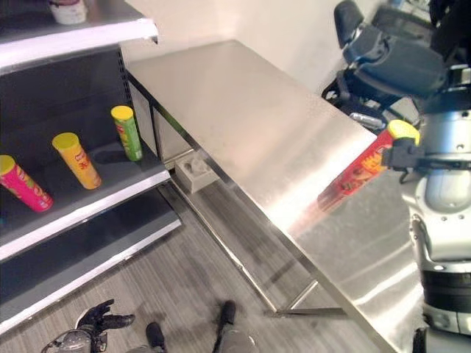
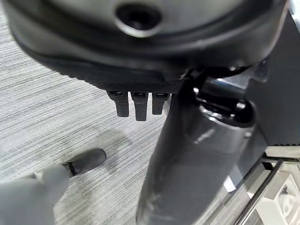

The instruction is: Put the goods on the table back onto the shelves and tidy them up.

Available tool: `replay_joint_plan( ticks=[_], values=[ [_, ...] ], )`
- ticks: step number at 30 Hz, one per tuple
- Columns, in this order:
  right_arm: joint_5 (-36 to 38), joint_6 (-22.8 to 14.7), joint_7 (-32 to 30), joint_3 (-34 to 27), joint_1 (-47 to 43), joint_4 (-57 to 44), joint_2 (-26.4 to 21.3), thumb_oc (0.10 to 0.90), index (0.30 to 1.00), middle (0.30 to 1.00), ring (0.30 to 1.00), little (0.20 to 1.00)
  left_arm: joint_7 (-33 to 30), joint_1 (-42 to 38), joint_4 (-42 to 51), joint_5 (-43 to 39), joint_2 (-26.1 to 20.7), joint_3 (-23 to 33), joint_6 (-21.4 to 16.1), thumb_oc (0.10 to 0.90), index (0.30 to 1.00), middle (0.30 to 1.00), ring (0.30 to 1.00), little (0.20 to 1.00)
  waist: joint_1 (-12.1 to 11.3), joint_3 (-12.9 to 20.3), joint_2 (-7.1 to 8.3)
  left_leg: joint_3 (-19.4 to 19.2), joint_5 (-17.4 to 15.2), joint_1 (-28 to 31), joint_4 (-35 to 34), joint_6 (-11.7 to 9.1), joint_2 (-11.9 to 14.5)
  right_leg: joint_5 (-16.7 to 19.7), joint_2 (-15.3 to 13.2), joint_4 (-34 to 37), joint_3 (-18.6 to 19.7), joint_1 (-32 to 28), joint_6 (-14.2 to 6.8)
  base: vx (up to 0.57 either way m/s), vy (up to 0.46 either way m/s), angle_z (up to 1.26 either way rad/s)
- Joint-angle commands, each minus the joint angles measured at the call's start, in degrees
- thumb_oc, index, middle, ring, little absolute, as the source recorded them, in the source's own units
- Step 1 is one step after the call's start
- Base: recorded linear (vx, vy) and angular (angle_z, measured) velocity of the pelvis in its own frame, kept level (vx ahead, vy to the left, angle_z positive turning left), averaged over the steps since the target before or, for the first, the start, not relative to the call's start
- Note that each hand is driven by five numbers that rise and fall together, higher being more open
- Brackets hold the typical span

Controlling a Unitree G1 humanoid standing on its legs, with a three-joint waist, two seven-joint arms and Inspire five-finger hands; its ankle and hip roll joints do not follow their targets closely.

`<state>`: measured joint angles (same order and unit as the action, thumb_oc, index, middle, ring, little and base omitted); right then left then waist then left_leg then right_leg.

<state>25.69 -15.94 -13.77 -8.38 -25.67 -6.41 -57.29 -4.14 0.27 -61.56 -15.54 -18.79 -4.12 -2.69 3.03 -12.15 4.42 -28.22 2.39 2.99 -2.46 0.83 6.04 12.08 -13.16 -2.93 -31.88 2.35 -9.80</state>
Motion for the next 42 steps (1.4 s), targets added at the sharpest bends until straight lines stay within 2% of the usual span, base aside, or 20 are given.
replay_joint_plan(
  ticks=[1,4,7,8,9,10,13,15,16,18,19,20,21,23,24,25,26,29,31,42],
  values=[
    [2.06,-2.29,-1.32,-5.67,-7.59,5.3,-5.29,0.8,0.9,0.9,0.9,0.9,1.22,-0.55,0.61,1.15,-2.5,1.71,-1.18,0.8,0.9,0.9,0.9,0.9,-1.52,4.41,2.95,-0.51,-5.11,5.36,-2.48,-3.55,-0.87,-5.98,-0.77,1.18,3.44,-4.97,-4.14,0.12,-0.218,-1.47],
    [2.99,-2.56,0.16,-10.78,-0.5,4.46,-7.19,0.8,0.9,0.9,0.9,0.9,2.26,-0.88,1.47,2.53,-1.22,0.17,-1.0,0.8,0.9,0.9,0.9,0.9,-0.09,5.8,2.31,-1.38,-3.57,6.18,-2.3,-5.69,1.38,-7.64,3.64,7.5,4.6,-7.73,-2.26,0.13,-0.235,-0.49],
    [3.04,-2.58,0.21,-11.2,-0.04,4.34,-7.21,0.8,0.9,0.9,0.9,0.9,2.25,-0.89,1.51,2.55,-1.24,0.0,-0.98,0.8,0.9,0.9,0.9,0.9,-0.27,5.76,2.28,-1.37,-3.52,6.25,-2.3,-5.8,1.5,-7.72,3.75,7.5,4.58,-7.81,-2.17,0.04,-0.085,-0.23],
    [1.69,-2.54,0.3,-13.06,2.79,3.55,-5.46,0.8,0.9,0.9,0.9,0.9,1.86,0.9,3.28,5.65,-0.45,0.27,-1.04,0.8,0.9,0.9,0.9,0.9,0.17,5.57,1.65,-1.08,-3.01,6.36,-2.2,-6.27,2.39,-8.37,4.32,7.67,4.84,-7.88,-1.69,0.05,-0.186,-0.33],
    [0.56,-2.61,0.09,-17.44,5.87,1.79,-7.59,0.8,0.9,0.9,0.9,0.9,3.67,6.63,7.91,5.07,-0.98,0.31,-2.29,0.8,0.9,0.9,0.9,0.9,-0.31,5.45,1.34,-0.46,-2.11,5.98,-1.93,-6.98,3.35,-9.22,5.11,7.88,4.42,-8.17,-1.28,0.07,-0.308,-0.07],
    [2.54,-3.17,-0.01,-19.2,7.6,2.39,-7.98,0.8,0.9,0.9,0.9,0.9,3.89,5.87,8.66,4.86,-1.51,-1.1,-1.82,0.8,0.9,0.9,0.9,0.9,-0.61,5.17,1.29,-0.33,-1.89,5.3,0.5,-7.88,4.78,-10.08,6.07,7.92,4.79,-8.25,-0.47,0.03,-0.226,0.12],
    [2.76,-3.34,0.14,-19.6,7.9,2.53,-8.11,0.8,0.9,0.9,0.9,0.9,3.86,5.71,8.65,4.84,-1.54,-1.29,-1.79,0.8,0.9,0.9,0.9,0.9,-0.83,5.06,1.23,-0.27,-2.23,5.02,1.21,-8.05,5.12,-10.17,6.24,7.92,4.8,-8.25,-0.3,0.01,-0.104,0.03],
    [4.77,-3.78,1.66,-19.53,8.59,2.52,-8.57,0.8,0.9,0.9,0.9,0.9,3.73,4.95,9.99,4.35,-1.44,-1.77,-1.69,0.8,0.9,0.9,0.9,0.9,-1.44,2.42,1.79,1.5,-0.33,0.2,14.41,-10.92,10.67,-12.93,8.47,7.93,5.45,-9.74,2.5,0.01,-0.33,0.0],
    [5.49,-3.78,2.62,-19.51,9.06,2.56,-8.68,0.8,0.9,0.9,0.9,0.9,3.7,4.63,9.56,4.17,-1.27,-1.65,-1.67,0.8,0.9,0.9,0.9,0.9,-1.67,1.91,1.79,3.05,0.64,-0.76,17.51,-11.47,12.06,-13.55,9.46,7.93,5.87,-10.16,3.34,0.02,-0.223,0.03],
    [6.63,-3.47,3.8,-17.02,7.6,3.56,-9.15,0.8,0.9,0.9,0.9,0.9,3.05,3.46,9.07,3.37,-1.18,-2.12,-1.98,0.8,0.9,0.9,0.9,0.9,-2.86,0.83,2.02,9.71,0.52,-3.05,19.75,-10.78,10.58,-14.4,9.89,7.93,7.06,-10.36,3.8,-0.03,-0.072,-0.31],
    [7.25,-2.9,4.51,-15.9,7.06,4.19,-9.33,0.8,0.9,0.9,0.9,0.9,2.81,3.16,9.09,2.94,-1.1,-1.93,-2.06,0.8,0.9,0.9,0.9,0.9,-3.32,0.63,2.36,12.03,-0.6,-4.35,17.48,-9.33,8.63,-13.68,9.33,7.93,6.78,-9.82,3.83,-0.05,0.057,-0.65],
    [7.7,-2.07,5.53,-13.83,5.4,5.46,-10.43,0.8,0.9,0.9,0.9,0.9,2.64,2.43,8.87,2.23,-1.03,-2.11,-2.01,0.8,0.9,0.9,0.9,0.9,-3.71,0.98,2.53,16.06,-2.15,-5.1,10.7,-8.87,5.9,-13.09,8.8,7.93,7.93,-9.5,2.96,-0.03,0.068,-0.48],
    [7.71,-2.11,5.54,-13.34,4.88,5.66,-10.52,0.8,0.9,0.9,0.9,0.9,2.63,2.47,8.86,2.23,-0.95,-1.95,-2.01,0.8,0.9,0.9,0.9,0.9,-3.53,0.98,2.56,15.98,-1.89,-4.85,10.23,-8.84,5.76,-13.09,8.71,7.93,7.94,-9.53,2.92,0.05,0.091,-0.05],
    [9.5,-2.35,6.46,-10.93,2.6,6.91,-10.42,0.8,0.9,0.9,0.9,0.9,2.42,1.85,9.26,1.64,-1.32,-2.74,-2.06,0.8,0.9,0.9,0.9,0.9,-4.57,1.09,2.37,20.53,-0.18,-6.44,6.25,-8.88,4.27,-12.64,8.59,7.93,9.2,-9.24,2.44,0.03,0.05,-0.33],
    [9.51,-2.4,6.46,-10.61,2.21,7.09,-10.48,0.8,0.9,0.9,0.9,0.9,2.42,1.83,9.28,1.63,-1.27,-2.64,-2.05,0.8,0.9,0.9,0.9,0.9,-4.27,1.25,2.42,20.65,0.21,-6.74,6.06,-8.74,4.07,-12.47,8.44,7.93,9.02,-8.95,2.42,0.04,0.039,-0.67],
    [8.91,-1.84,6.84,-8.42,0.53,8.14,-11.0,0.8,0.9,0.9,0.9,0.9,2.47,1.7,9.65,1.09,-1.84,-3.13,-2.1,0.8,0.9,0.9,0.9,0.9,-4.92,1.23,2.22,22.62,-0.53,-6.28,5.31,-8.59,3.19,-12.5,8.58,7.93,10.01,-8.92,2.23,0.11,0.176,-0.52],
    [8.86,-0.39,7.99,-5.15,-0.84,9.7,-9.4,0.8,0.9,0.9,0.9,0.9,2.82,1.93,8.71,-0.09,-1.83,-2.32,-2.17,0.8,0.9,0.9,0.9,0.9,-4.43,2.74,1.54,22.46,-0.44,-3.31,1.0,-8.19,2.02,-12.08,8.1,7.93,11.42,-8.94,1.87,0.12,0.174,-0.67],
    [8.53,-0.08,8.18,-2.85,-2.55,10.61,-8.94,0.8,0.9,0.9,0.9,0.9,2.97,2.04,8.29,-0.25,-1.58,-2.21,-2.15,0.8,0.9,0.9,0.9,0.9,-4.44,3.21,1.33,21.67,-0.15,-1.97,-0.54,-7.81,1.42,-11.86,7.58,7.93,11.91,-9.05,1.56,0.1,0.177,-0.98],
    [6.57,1.93,10.42,2.95,-3.92,11.46,-7.27,0.8,0.9,0.9,0.9,0.9,3.47,2.4,6.55,0.4,-1.22,-2.33,-2.03,0.8,0.9,0.9,0.9,0.9,-4.3,4.6,0.96,18.61,-0.72,1.0,-2.54,-6.7,0.15,-11.16,6.11,7.93,13.34,-9.23,0.83,0.12,0.249,-0.13],
    [1.21,4.15,11.35,5.43,-2.48,13.42,-6.59,0.8,0.9,0.9,0.9,0.9,3.85,2.45,5.14,1.63,-0.53,-2.87,-2.01,0.8,0.9,0.9,0.9,0.9,-4.23,5.34,1.32,17.52,-2.1,2.07,-2.54,-5.57,-0.9,-10.72,4.72,7.93,13.55,-9.59,-0.12,0.03,0.057,-0.06]
  ],
)
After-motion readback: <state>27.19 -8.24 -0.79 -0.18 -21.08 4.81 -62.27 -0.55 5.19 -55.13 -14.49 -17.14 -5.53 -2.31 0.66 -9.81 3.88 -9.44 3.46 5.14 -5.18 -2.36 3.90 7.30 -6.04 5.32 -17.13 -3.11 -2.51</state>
